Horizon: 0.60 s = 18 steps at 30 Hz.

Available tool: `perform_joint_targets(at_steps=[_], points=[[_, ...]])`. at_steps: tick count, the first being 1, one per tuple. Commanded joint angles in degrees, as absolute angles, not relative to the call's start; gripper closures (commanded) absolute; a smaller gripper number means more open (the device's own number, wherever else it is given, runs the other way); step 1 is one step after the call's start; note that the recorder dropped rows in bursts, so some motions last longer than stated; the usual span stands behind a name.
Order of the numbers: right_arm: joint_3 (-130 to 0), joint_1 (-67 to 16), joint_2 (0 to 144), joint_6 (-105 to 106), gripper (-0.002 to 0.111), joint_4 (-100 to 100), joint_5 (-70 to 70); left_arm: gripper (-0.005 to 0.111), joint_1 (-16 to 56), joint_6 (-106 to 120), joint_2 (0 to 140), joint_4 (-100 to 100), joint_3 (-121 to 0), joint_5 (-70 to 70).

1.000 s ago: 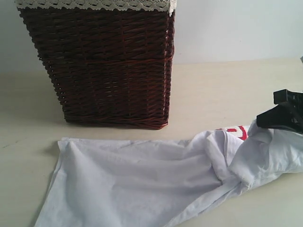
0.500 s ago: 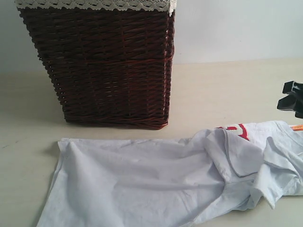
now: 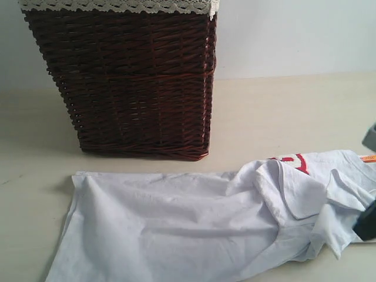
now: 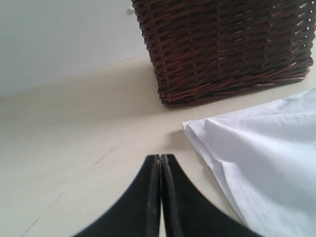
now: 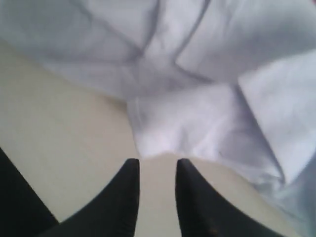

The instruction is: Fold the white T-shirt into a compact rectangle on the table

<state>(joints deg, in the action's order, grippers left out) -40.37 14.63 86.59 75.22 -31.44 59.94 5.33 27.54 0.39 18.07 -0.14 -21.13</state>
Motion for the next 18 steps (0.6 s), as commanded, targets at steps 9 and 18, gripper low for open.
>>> perform_joint_targets(at_steps=[9, 18], points=[[-33.8, 7.3, 87.0, 95.2, 0.047, -27.9, 39.4, 0.104, 5.2, 27.4, 0.0, 18.3, 0.0, -20.9], [-28.3, 0.6, 87.0, 90.8, 0.047, -35.0, 31.9, 0.104, 5.2, 27.4, 0.0, 18.3, 0.0, -20.9]])
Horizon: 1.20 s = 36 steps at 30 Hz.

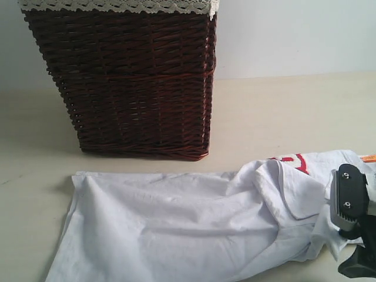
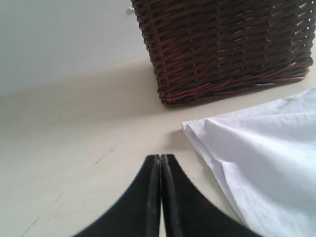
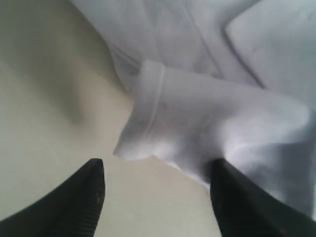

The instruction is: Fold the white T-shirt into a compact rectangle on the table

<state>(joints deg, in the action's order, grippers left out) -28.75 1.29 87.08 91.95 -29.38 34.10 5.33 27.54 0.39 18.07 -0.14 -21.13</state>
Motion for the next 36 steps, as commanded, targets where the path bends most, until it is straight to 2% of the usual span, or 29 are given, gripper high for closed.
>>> perform_joint_targets(at_steps=[1, 4, 6, 13, 20, 27, 36], points=[[-28.3, 0.6, 87.0, 90.6, 0.047, -36.8, 31.2, 0.104, 5.2, 27.4, 0.0, 18.3, 0.0, -20.9], [-28.3, 0.6, 87.0, 90.6, 0.049, -40.5, 29.5, 0.104, 5.2, 27.4, 0.0, 18.3, 0.0, -20.9], [-28.3, 0.4, 87.0, 89.1, 0.055, -40.3, 28.6, 0.104, 5.2, 27.4, 0.0, 18.3, 0.0, -20.9], [-28.3, 0.4, 86.5, 88.3, 0.107, -40.1, 28.6, 0.104, 5.2, 27.4, 0.0, 18.3, 0.0, -20.9], [-28.4, 0.4, 80.3, 86.8, 0.108, -40.6, 28.3, 0.104, 5.2, 27.4, 0.0, 18.3, 0.0, -20.9], [-28.4, 0.4, 80.2, 87.0, 0.108, -40.7, 19.7, 0.104, 5.2, 27.4, 0.0, 18.3, 0.0, -20.9], [-28.4, 0.4, 84.3, 98.6, 0.108, -56.2, 16.3, 0.104, 5.2, 27.4, 0.0, 18.3, 0.0, -20.9]])
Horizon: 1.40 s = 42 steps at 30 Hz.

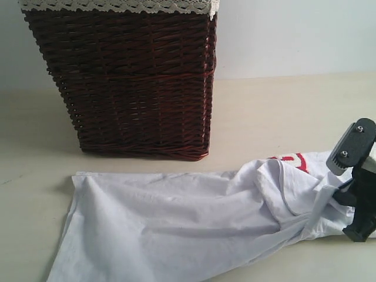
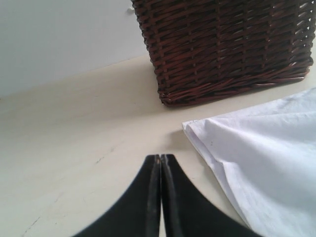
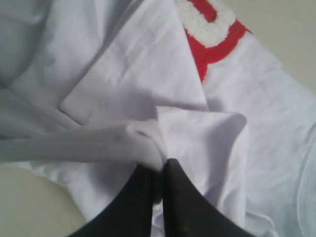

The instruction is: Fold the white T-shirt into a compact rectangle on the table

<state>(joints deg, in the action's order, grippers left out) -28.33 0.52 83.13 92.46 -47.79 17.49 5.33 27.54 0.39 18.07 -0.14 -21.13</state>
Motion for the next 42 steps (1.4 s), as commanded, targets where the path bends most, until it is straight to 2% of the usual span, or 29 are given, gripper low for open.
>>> perform_joint_targets(at_steps=[1, 9, 18, 20, 23, 25, 27, 30, 34, 38, 42], points=[[-28.4, 0.4, 84.4, 101.0, 0.108, -59.5, 16.3, 0.104, 5.2, 27.4, 0.0, 18.3, 0.0, -20.9], [-29.9, 0.4, 84.6, 119.8, 0.091, -81.5, 23.2, 0.104, 5.2, 27.4, 0.0, 18.3, 0.0, -20.9], [-35.4, 0.4, 89.2, 121.2, 0.088, -93.1, 22.8, 0.104, 5.2, 27.4, 0.0, 18.3, 0.0, -20.9], [-36.1, 0.4, 90.4, 121.2, 0.082, -93.1, 22.3, 0.104, 5.2, 27.4, 0.0, 18.3, 0.0, -20.9], [-37.0, 0.4, 90.8, 121.1, 0.068, -93.1, 22.4, 0.104, 5.2, 27.4, 0.0, 18.3, 0.0, -20.9], [-37.0, 0.4, 89.3, 119.4, 0.064, -92.3, 22.5, 0.104, 5.2, 27.4, 0.0, 18.3, 0.0, -20.9], [-36.9, 0.4, 86.3, 114.1, 0.064, -82.1, 23.3, 0.104, 5.2, 27.4, 0.0, 18.3, 0.0, -20.9], [-36.9, 0.4, 82.4, 103.0, 0.064, -54.0, 27.2, 0.104, 5.2, 27.4, 0.0, 18.3, 0.0, -20.9], [-36.9, 0.4, 83.8, 85.2, 0.069, -35.9, 29.9, 0.104, 5.2, 27.4, 0.0, 18.3, 0.0, -20.9], [-36.9, 0.4, 89.5, 83.9, 0.080, -38.4, 25.2, 0.104, 5.2, 27.4, 0.0, 18.3, 0.0, -20.9], [-37.7, 0.4, 95.7, 92.1, 0.082, -53.4, 13.5, 0.104, 5.2, 27.4, 0.0, 18.3, 0.0, -20.9]])
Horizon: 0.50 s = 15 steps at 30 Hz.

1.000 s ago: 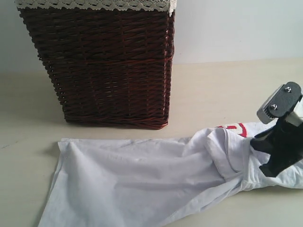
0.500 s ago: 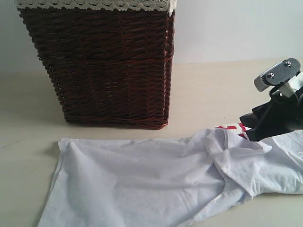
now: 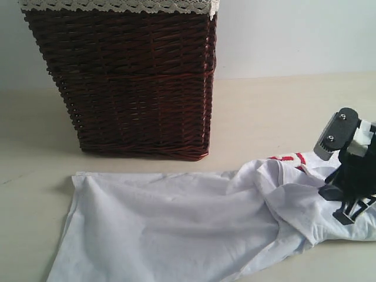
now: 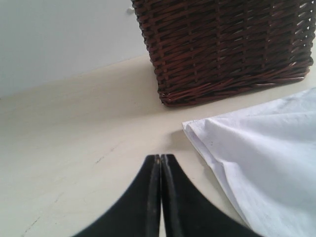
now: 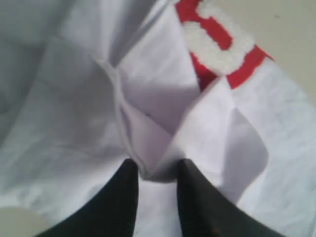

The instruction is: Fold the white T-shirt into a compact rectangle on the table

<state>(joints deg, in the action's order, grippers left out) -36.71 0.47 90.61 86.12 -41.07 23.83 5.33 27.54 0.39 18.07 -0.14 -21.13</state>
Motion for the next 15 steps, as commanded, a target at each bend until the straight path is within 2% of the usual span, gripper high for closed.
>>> perform_joint_targets(at_steps=[1, 6, 8, 15], points=[[-38.4, 0.4, 97.0, 94.2, 0.082, -57.4, 11.8, 0.104, 5.2, 27.4, 0.0, 18.3, 0.0, -20.9], [-43.0, 0.4, 100.3, 96.9, 0.082, -71.0, 11.2, 0.104, 5.2, 27.4, 0.0, 18.3, 0.0, -20.9], [-43.9, 0.4, 100.2, 96.9, 0.078, -73.8, 11.7, 0.104, 5.2, 27.4, 0.0, 18.3, 0.0, -20.9], [-44.2, 0.5, 94.3, 96.0, 0.037, -74.7, 11.9, 0.104, 5.2, 27.4, 0.0, 18.3, 0.0, -20.9]])
